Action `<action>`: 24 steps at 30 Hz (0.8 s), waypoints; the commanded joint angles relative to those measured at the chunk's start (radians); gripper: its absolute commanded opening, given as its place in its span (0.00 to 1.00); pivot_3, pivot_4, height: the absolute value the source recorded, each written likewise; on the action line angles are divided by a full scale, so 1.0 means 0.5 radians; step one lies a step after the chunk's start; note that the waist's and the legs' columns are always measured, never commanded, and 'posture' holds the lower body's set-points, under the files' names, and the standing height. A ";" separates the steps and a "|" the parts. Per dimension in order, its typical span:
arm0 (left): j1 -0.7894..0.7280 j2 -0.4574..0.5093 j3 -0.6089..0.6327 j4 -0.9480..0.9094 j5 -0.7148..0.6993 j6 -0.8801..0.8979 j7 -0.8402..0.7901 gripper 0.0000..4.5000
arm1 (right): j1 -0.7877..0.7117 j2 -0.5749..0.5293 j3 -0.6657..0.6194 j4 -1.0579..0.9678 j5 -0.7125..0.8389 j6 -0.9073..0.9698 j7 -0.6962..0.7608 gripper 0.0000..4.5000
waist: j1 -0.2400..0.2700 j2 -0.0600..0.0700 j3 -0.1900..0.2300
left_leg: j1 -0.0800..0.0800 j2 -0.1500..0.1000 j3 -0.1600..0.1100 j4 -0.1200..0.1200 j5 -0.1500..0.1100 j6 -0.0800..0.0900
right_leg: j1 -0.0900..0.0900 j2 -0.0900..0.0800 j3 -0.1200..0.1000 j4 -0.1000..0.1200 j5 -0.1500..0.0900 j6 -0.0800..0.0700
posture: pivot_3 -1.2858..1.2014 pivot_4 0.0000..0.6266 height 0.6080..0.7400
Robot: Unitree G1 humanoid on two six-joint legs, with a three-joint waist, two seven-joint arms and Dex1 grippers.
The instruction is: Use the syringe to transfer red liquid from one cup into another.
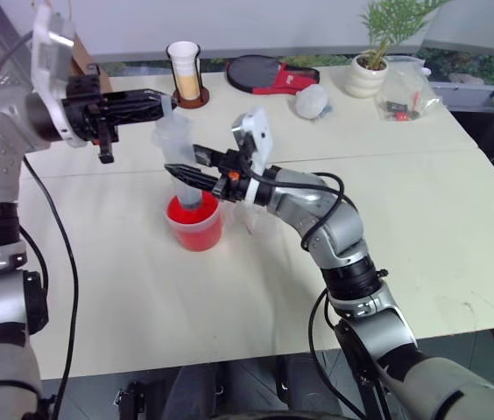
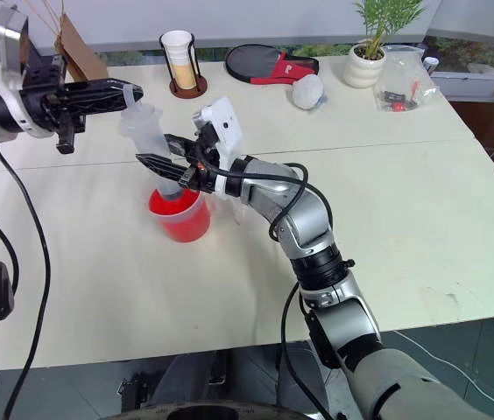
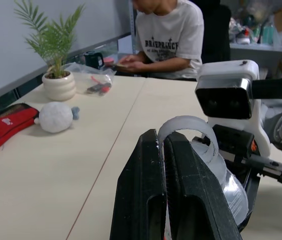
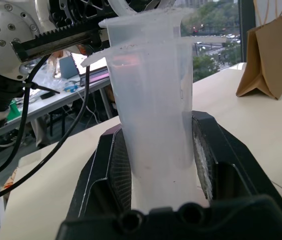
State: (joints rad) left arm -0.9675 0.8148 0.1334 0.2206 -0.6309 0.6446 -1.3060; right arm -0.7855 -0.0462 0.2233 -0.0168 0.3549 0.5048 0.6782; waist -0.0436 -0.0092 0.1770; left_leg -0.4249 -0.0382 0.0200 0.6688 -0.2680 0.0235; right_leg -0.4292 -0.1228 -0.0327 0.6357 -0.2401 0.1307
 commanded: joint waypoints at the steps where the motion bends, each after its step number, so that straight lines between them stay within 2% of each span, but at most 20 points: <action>1: -0.204 -0.008 0.231 -0.063 -0.183 0.045 0.123 0.01 | 0.041 0.027 0.149 0.002 -0.029 -0.027 0.090 0.31 | -0.002 0.000 0.000 | 0.000 0.000 0.000 0.000 0.000 0.000 | 0.000 0.000 0.000 0.000 0.000 0.000 | 0.52 0.24 1.00; 18: -0.330 -0.034 0.327 0.002 -0.299 0.148 0.213 0.01 | 0.090 0.018 0.186 -0.022 -0.033 -0.035 0.093 0.31 | -0.002 0.000 0.000 | 0.001 0.000 0.000 0.000 0.000 -0.001 | 0.000 0.000 0.000 0.000 0.000 0.000 | 0.52 0.24 1.00; 19: -0.321 -0.029 0.323 0.000 -0.301 0.157 0.208 0.14 | 0.086 0.019 0.182 -0.020 -0.034 -0.036 0.091 0.31 | -0.002 0.000 0.000 | 0.001 0.000 0.000 0.000 0.000 0.000 | 0.000 0.000 0.000 0.000 0.000 0.000 | 0.52 0.24 1.00; 20: -0.300 -0.022 0.315 -0.006 -0.301 0.166 0.204 0.20 | 0.075 0.018 0.171 -0.017 -0.034 -0.038 0.089 0.31 | -0.003 0.000 0.000 | 0.001 0.000 0.000 0.000 0.000 -0.001 | 0.000 0.000 0.000 0.000 0.000 0.000 | 0.52 0.24 1.00; 24: -0.183 0.020 0.264 -0.058 -0.208 0.128 0.209 0.64 | 0.004 0.014 0.103 -0.044 -0.010 -0.020 0.067 0.31 | -0.003 0.000 0.000 | 0.001 0.000 0.000 0.000 0.000 -0.001 | 0.000 0.000 0.000 0.000 0.000 0.000 | 0.52 0.24 1.00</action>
State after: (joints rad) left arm -1.0317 0.8002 0.2050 0.2387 -0.7264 0.7498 -1.2156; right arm -0.7707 -0.0449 0.2290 -0.0337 0.3520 0.4584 0.6914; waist -0.0451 -0.0092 0.1770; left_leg -0.4245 -0.0380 0.0199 0.6686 -0.2678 0.0232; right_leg -0.4292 -0.1227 -0.0326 0.6358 -0.2401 0.1307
